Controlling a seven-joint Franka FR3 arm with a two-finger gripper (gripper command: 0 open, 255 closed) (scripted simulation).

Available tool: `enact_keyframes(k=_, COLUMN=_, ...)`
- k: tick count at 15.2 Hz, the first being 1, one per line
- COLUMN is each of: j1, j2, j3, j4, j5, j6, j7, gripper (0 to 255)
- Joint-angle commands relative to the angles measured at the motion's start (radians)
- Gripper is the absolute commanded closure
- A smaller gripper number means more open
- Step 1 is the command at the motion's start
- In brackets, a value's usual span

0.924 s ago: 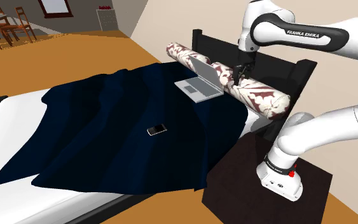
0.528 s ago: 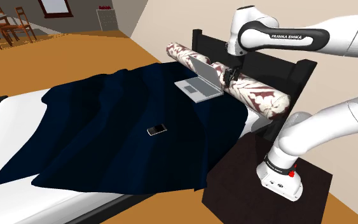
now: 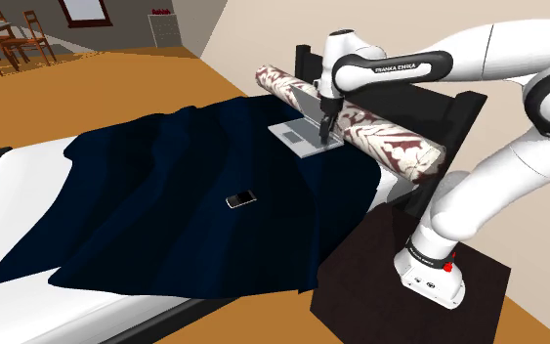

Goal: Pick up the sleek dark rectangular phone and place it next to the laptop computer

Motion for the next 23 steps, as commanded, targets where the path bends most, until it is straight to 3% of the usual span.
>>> enact_keyframes(k=1, j1=0.023, j2=0.067, j3=0.003, j4=0.034, j5=0.007, j6=0.039, j7=-0.053, gripper=0)
enact_keyframes(k=11, j1=0.113, j2=0.350, j3=0.045, j4=0.178, j5=0.040, j6=0.197, j7=-0.296, gripper=0)
enact_keyframes(k=23, j1=0.202, j2=0.640, j3=0.146, j4=0.368, j5=0.039, j6=0.315, j7=-0.547, gripper=0)
